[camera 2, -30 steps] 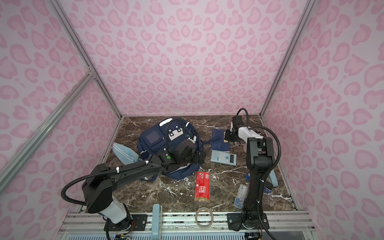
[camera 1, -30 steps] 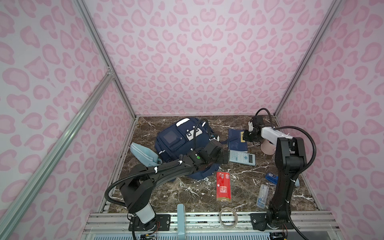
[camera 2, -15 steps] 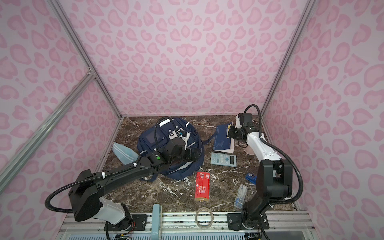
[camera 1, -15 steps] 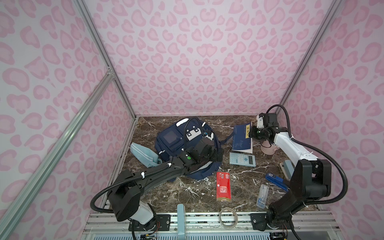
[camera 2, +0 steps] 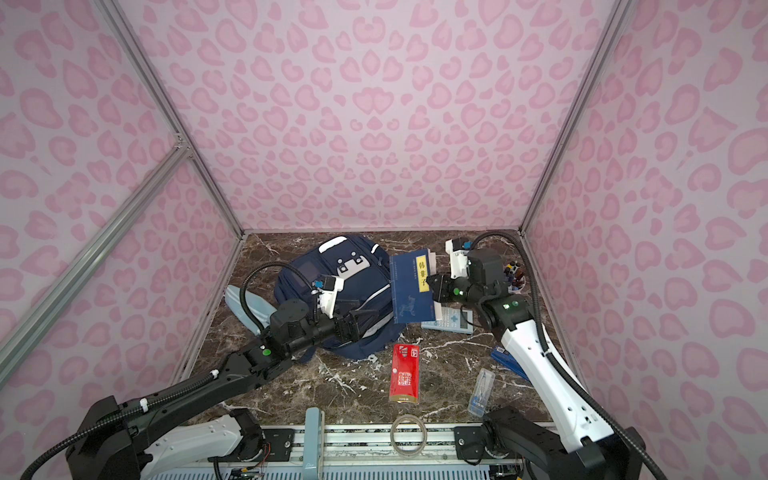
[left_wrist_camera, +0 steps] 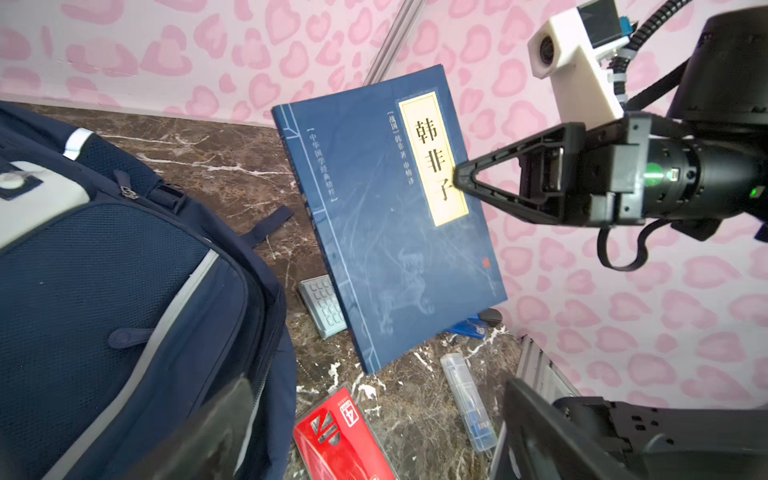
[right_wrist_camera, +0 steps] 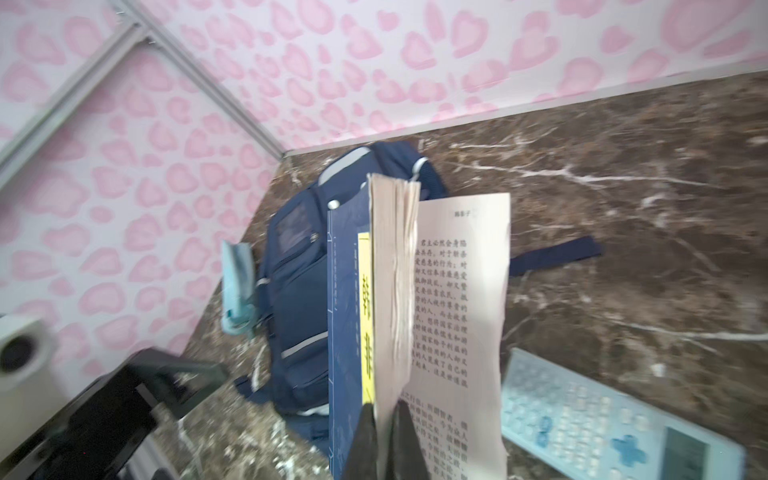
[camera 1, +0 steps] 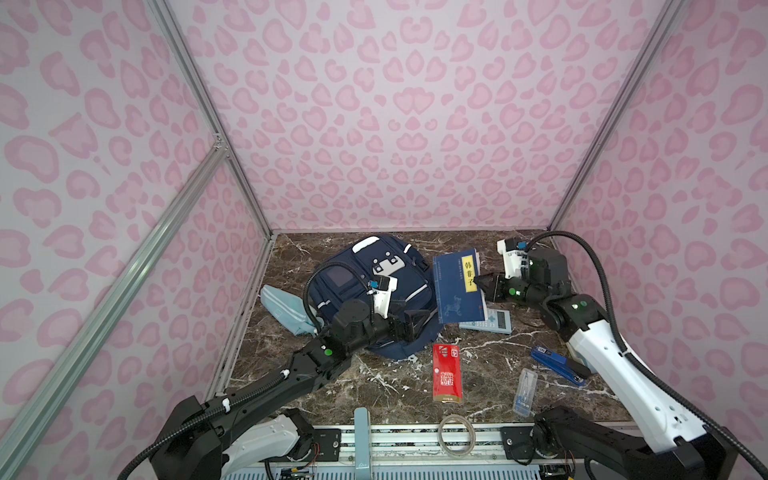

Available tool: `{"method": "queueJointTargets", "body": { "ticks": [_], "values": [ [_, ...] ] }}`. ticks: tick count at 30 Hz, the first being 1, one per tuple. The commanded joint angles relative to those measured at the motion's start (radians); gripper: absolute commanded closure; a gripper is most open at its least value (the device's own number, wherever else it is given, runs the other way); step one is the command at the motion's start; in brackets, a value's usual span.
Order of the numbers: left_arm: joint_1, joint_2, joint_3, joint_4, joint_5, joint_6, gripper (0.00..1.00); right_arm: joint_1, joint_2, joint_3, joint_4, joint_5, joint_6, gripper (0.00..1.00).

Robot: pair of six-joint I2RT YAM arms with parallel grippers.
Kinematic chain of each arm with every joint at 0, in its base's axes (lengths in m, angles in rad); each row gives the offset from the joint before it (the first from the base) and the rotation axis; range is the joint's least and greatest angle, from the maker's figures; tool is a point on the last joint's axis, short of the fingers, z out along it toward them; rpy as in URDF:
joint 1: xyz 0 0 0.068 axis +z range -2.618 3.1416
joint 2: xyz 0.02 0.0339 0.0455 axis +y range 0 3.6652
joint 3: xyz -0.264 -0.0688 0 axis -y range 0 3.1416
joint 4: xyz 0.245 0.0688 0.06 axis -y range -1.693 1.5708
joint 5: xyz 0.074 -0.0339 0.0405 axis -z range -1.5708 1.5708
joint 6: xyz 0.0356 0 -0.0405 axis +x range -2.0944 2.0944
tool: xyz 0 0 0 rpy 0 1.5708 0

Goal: Pack the student bag
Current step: 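Lift the book and carry it over the backpack with the right gripper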

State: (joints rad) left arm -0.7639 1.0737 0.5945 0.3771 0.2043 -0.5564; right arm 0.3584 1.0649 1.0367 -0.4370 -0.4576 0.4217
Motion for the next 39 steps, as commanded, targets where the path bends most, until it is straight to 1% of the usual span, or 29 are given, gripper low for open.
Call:
{"method": "queueJointTargets", "body": {
  "ticks": [1, 2, 5, 8, 10, 12, 13, 15, 18, 19, 21, 22, 24, 25, 27, 28, 30, 33, 34, 36, 38, 39],
  "values": [
    [0.010, -0.024, -0.045, 0.150, -0.005, -0.063, 0.03, 0.095, -0.051, -0.039, 0.143, -0.008, 0.106, 1.00],
    [0.011, -0.029, -0.048, 0.152, -0.020, -0.077, 0.03, 0.123, -0.060, -0.045, 0.162, -0.011, 0.123, 1.00],
    [-0.005, -0.043, -0.069, 0.233, -0.005, -0.098, 0.03, 0.164, -0.059, -0.071, 0.246, -0.055, 0.203, 1.00],
    [-0.018, -0.033, -0.051, 0.245, 0.027, -0.112, 0.01, 0.197, -0.034, -0.079, 0.299, -0.095, 0.236, 1.00],
    [-0.020, -0.040, -0.057, 0.267, 0.050, -0.127, 0.14, 0.220, -0.029, -0.078, 0.304, -0.082, 0.240, 1.00],
    [-0.022, -0.061, -0.063, 0.253, 0.044, -0.125, 0.32, 0.228, -0.032, -0.085, 0.305, -0.070, 0.235, 1.00],
    [-0.024, -0.074, -0.062, 0.233, 0.033, -0.122, 0.43, 0.228, -0.033, -0.090, 0.308, -0.069, 0.235, 1.00],
    [-0.025, -0.084, -0.054, 0.198, 0.038, -0.122, 0.69, 0.228, -0.030, -0.104, 0.331, -0.095, 0.235, 1.00],
    [-0.027, -0.099, -0.041, 0.160, 0.052, -0.126, 0.94, 0.228, -0.017, -0.115, 0.354, -0.149, 0.224, 1.00],
    [-0.027, -0.109, -0.040, 0.153, 0.057, -0.131, 0.97, 0.225, -0.013, -0.111, 0.335, -0.150, 0.209, 0.91],
    [-0.029, -0.135, -0.044, 0.145, 0.064, -0.137, 0.96, 0.213, -0.010, -0.111, 0.300, -0.140, 0.170, 0.45],
    [-0.028, -0.151, -0.047, 0.139, 0.063, -0.141, 0.96, 0.199, -0.012, -0.118, 0.296, -0.145, 0.154, 0.32],
    [-0.028, -0.172, -0.051, 0.142, 0.076, -0.154, 0.96, 0.171, -0.025, -0.157, 0.347, -0.180, 0.140, 0.20],
    [-0.026, -0.175, -0.051, 0.155, 0.099, -0.166, 0.96, 0.160, -0.033, -0.187, 0.410, -0.216, 0.141, 0.17],
    [-0.028, -0.164, -0.050, 0.208, 0.163, -0.198, 0.96, 0.154, -0.036, -0.236, 0.535, -0.293, 0.156, 0.16],
    [-0.028, -0.150, -0.050, 0.246, 0.205, -0.216, 0.96, 0.156, -0.030, -0.248, 0.581, -0.325, 0.170, 0.16],
    [-0.027, -0.122, -0.037, 0.280, 0.257, -0.240, 0.96, 0.168, -0.018, -0.264, 0.645, -0.367, 0.182, 0.17],
    [-0.027, -0.094, -0.018, 0.271, 0.268, -0.237, 0.96, 0.181, -0.011, -0.267, 0.677, -0.434, 0.167, 0.21],
    [-0.027, -0.090, -0.016, 0.267, 0.262, -0.232, 0.96, 0.179, -0.013, -0.268, 0.674, -0.431, 0.167, 0.23],
    [-0.027, -0.083, -0.008, 0.248, 0.249, -0.220, 0.96, 0.172, -0.018, -0.267, 0.625, -0.410, 0.135, 0.29],
    [-0.025, -0.077, -0.004, 0.230, 0.239, -0.208, 0.96, 0.153, -0.027, -0.274, 0.600, -0.397, 0.128, 0.42],
    [-0.024, -0.074, -0.001, 0.218, 0.228, -0.203, 0.96, 0.140, -0.032, -0.286, 0.610, -0.397, 0.140, 0.51]
  ]
}}
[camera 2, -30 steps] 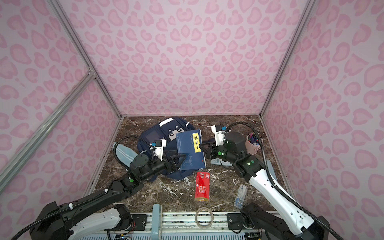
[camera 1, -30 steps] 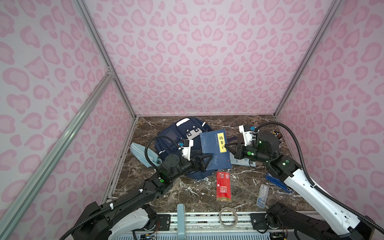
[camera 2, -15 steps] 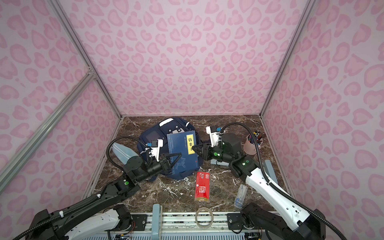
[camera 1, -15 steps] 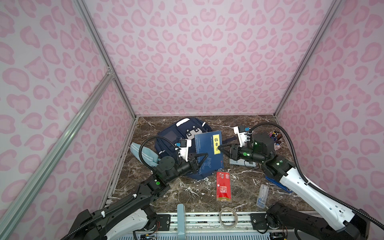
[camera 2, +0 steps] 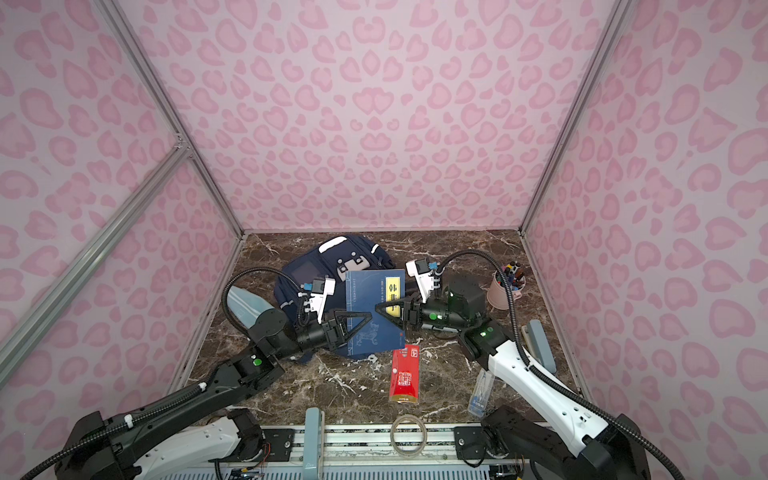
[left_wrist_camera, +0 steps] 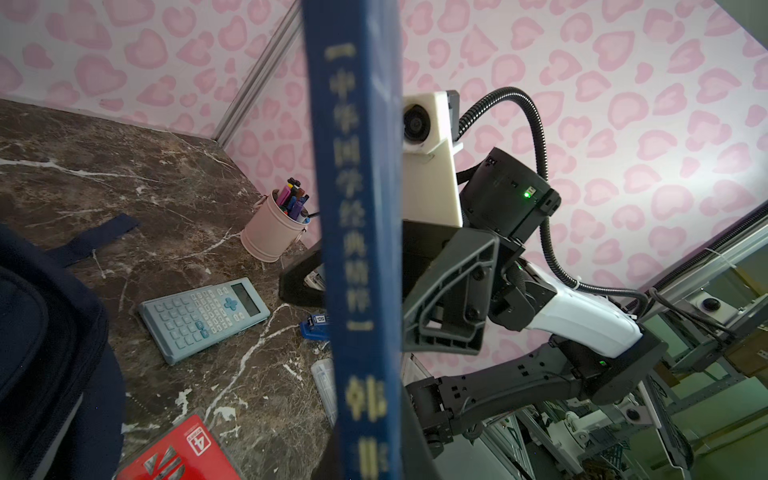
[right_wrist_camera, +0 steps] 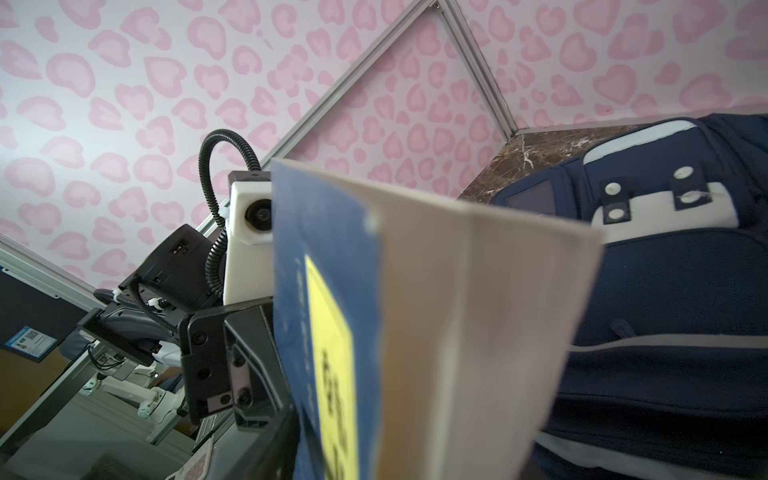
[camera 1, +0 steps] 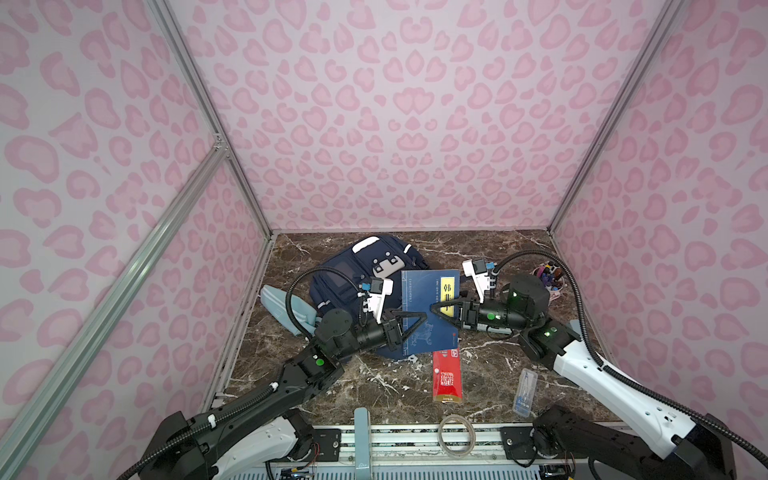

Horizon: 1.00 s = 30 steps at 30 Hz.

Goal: Pack the student bag
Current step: 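Lift the book and carry it over the backpack with the right gripper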

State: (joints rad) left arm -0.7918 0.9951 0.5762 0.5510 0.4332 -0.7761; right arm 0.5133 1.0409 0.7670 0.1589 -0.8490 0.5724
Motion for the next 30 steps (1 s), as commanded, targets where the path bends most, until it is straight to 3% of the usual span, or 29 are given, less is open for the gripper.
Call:
{"method": "queueJointTargets", "body": {
  "ticks": [1, 4, 5, 7, 10, 13, 16, 20, 30],
  "values": [
    [0.005, 0.007, 0.016, 0.034, -0.013, 0.021, 0.96, -0.030, -0.013, -0.028, 0.028, -0.003, 0.004, 0.60],
    [0.010, 0.023, 0.020, 0.025, -0.026, 0.024, 0.95, -0.045, -0.018, -0.051, 0.057, -0.010, 0.023, 0.83],
    [0.010, 0.027, 0.025, 0.014, -0.030, 0.028, 0.87, -0.046, -0.019, -0.052, 0.052, -0.009, 0.023, 0.89],
    [0.011, 0.030, 0.041, -0.046, -0.060, 0.053, 0.60, -0.057, -0.028, -0.056, 0.036, -0.005, 0.014, 1.00],
    [0.013, 0.024, 0.111, -0.308, -0.263, 0.107, 0.32, -0.100, -0.059, -0.070, 0.008, 0.026, 0.021, 1.00],
    [0.014, 0.053, 0.197, -0.621, -0.543, 0.146, 0.22, -0.148, -0.089, -0.089, -0.043, 0.116, 0.032, 1.00],
    [0.016, 0.132, 0.243, -0.720, -0.636, 0.261, 0.23, -0.162, -0.097, -0.094, -0.116, 0.221, 0.013, 1.00],
    [0.002, 0.287, 0.295, -0.762, -0.684, 0.402, 0.48, -0.178, -0.081, -0.071, -0.242, 0.376, 0.001, 1.00],
    [-0.068, 0.692, 0.505, -0.839, -0.878, 0.528, 0.39, -0.236, -0.064, -0.094, -0.251, 0.390, 0.009, 1.00]
  ]
}}
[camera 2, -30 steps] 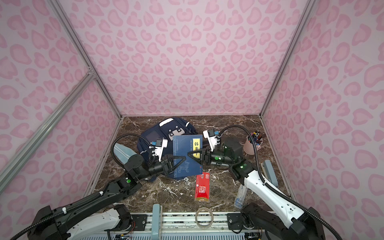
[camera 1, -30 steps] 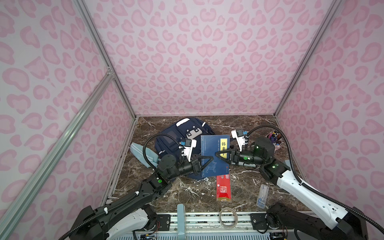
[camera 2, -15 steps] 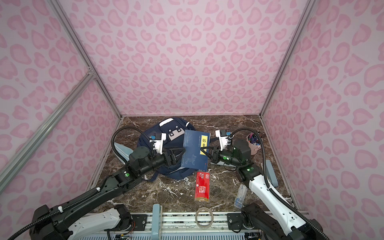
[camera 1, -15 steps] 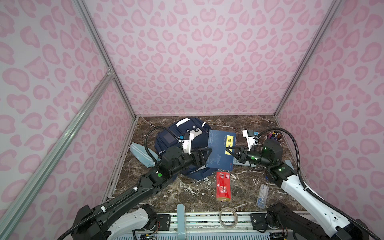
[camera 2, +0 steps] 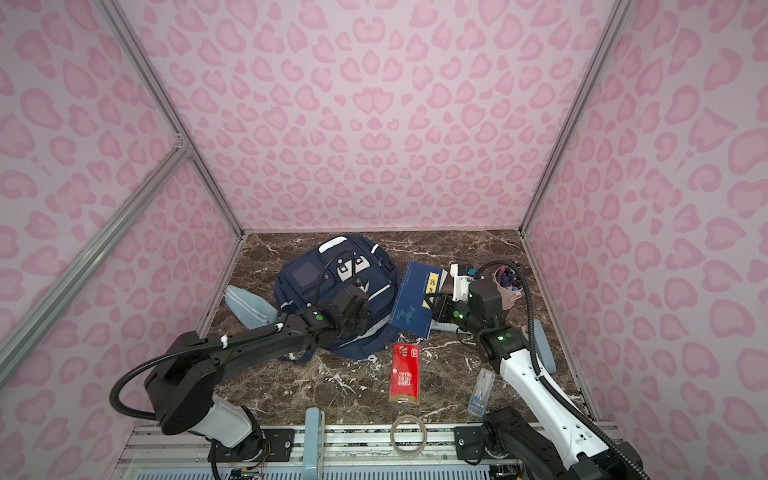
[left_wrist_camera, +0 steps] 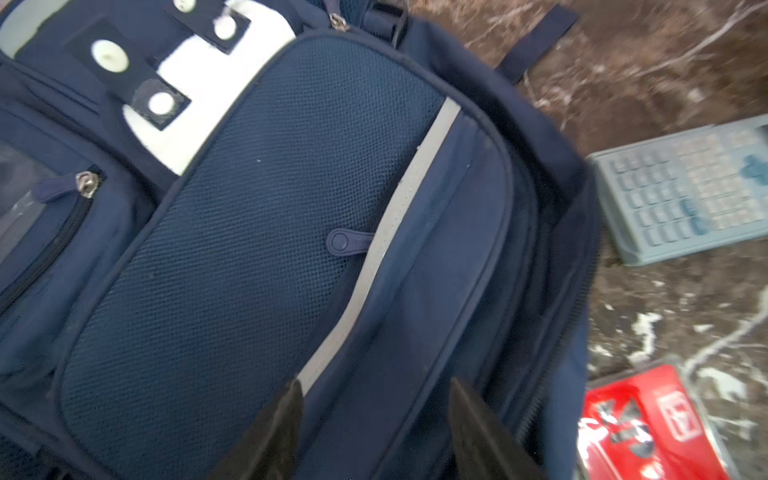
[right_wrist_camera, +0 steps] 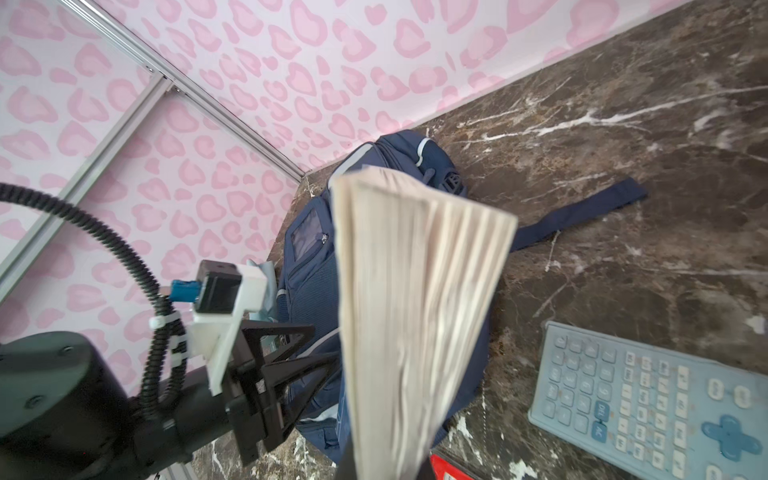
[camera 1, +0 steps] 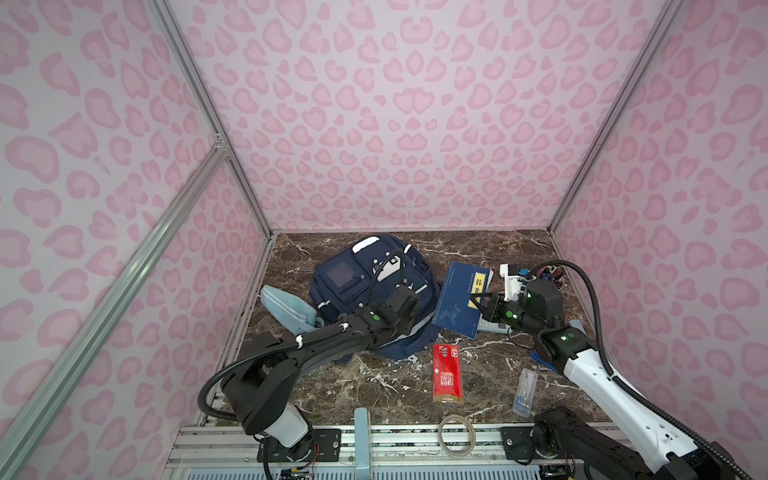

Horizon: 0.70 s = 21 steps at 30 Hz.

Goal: Pack the student bag
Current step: 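Lift the book and carry it over the backpack with the right gripper, then lower the book into the backpack with the right gripper while the left holds the opening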

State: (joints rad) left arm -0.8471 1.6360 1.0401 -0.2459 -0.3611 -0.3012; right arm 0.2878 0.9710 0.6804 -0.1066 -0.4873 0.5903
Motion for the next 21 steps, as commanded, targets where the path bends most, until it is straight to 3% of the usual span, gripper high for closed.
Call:
{"method": "queueJointTargets", "body": {
  "ticks": [1, 4, 6, 8, 10, 11, 17, 21],
  "values": [
    [-0.019, 0.082, 0.056, -0.041, -0.089, 0.054, 0.38, -0.017, 0.008, -0.013, 0.019, 0.027, -0.009, 1.00],
    [-0.022, 0.143, 0.091, -0.036, -0.077, 0.045, 0.32, -0.028, 0.018, -0.025, 0.024, 0.023, -0.013, 1.00],
    [-0.021, 0.177, 0.123, -0.062, -0.100, 0.041, 0.33, -0.028, 0.028, -0.029, 0.032, 0.022, -0.011, 1.00],
    [-0.021, 0.200, 0.149, -0.086, -0.125, 0.048, 0.51, -0.027, 0.040, -0.040, 0.053, 0.019, 0.004, 1.00],
    [-0.021, 0.192, 0.161, -0.093, -0.118, 0.064, 0.88, -0.027, 0.055, -0.049, 0.065, 0.020, 0.026, 1.00],
    [-0.021, 0.178, 0.167, -0.100, -0.117, 0.068, 0.96, -0.027, 0.061, -0.050, 0.068, 0.024, 0.037, 1.00],
    [-0.014, 0.062, 0.236, -0.166, -0.097, 0.107, 0.97, 0.016, 0.093, -0.111, 0.236, 0.010, 0.198, 1.00],
    [-0.003, -0.004, 0.266, -0.178, -0.069, 0.111, 0.97, 0.108, 0.133, -0.127, 0.327, 0.098, 0.275, 1.00]
  ]
}}
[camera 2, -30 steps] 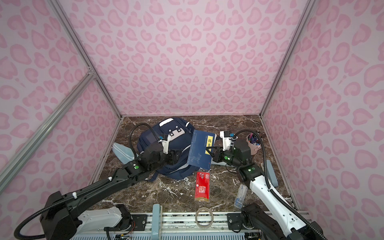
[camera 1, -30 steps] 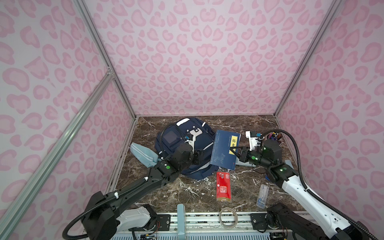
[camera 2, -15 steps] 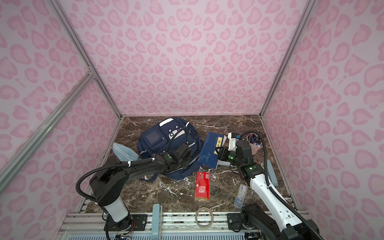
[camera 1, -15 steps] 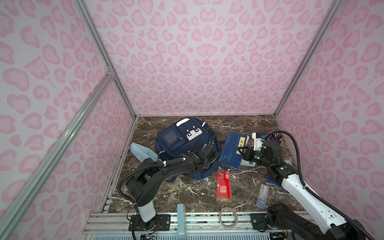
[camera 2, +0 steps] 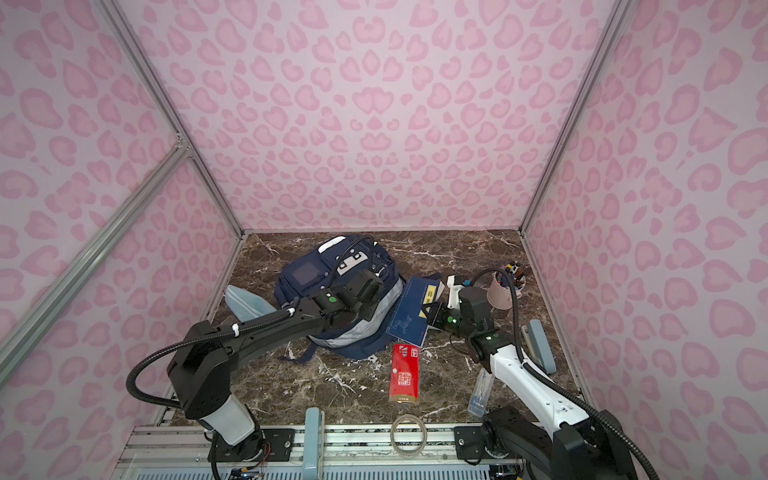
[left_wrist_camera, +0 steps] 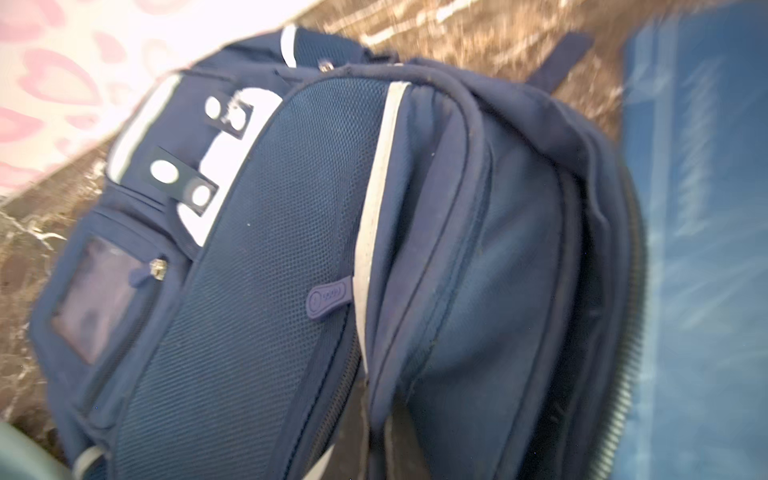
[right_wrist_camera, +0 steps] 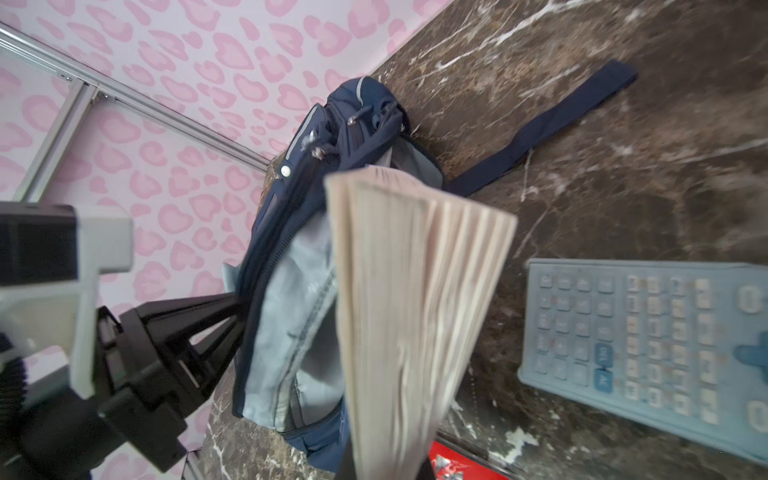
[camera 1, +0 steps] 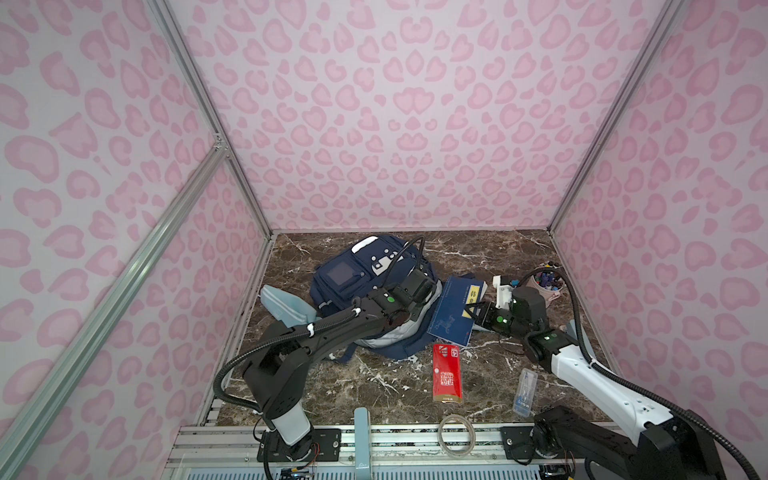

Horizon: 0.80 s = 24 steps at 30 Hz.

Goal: Pack the student bag
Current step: 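Lower the book into the backpack with the right gripper while the left holds the opening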

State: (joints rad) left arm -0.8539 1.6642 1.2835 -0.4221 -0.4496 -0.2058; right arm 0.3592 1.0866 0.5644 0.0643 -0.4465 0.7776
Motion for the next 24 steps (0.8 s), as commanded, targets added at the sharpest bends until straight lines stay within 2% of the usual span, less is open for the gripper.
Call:
{"method": "queueJointTargets", "body": {
  "ticks": [1, 9, 13, 19, 24],
  "values": [
    [0.010, -0.046, 0.030, 0.000, 0.030, 0.016, 0.97, 0.063, 0.032, -0.021, 0.202, 0.076, 0.116, 1.00],
    [0.056, -0.122, 0.089, -0.006, 0.103, 0.038, 0.97, 0.200, 0.317, 0.073, 0.470, 0.127, 0.214, 1.00],
    [0.078, -0.147, 0.099, -0.007, 0.123, 0.044, 0.97, 0.234, 0.497, 0.128, 0.654, 0.213, 0.251, 1.00],
    [0.082, -0.187, 0.075, 0.019, 0.168, 0.049, 0.97, 0.267, 0.738, 0.312, 0.767, 0.196, 0.295, 1.00],
    [0.091, -0.201, 0.068, 0.013, 0.171, 0.052, 0.97, 0.289, 0.797, 0.306, 0.789, 0.208, 0.321, 1.00]
  ]
}}
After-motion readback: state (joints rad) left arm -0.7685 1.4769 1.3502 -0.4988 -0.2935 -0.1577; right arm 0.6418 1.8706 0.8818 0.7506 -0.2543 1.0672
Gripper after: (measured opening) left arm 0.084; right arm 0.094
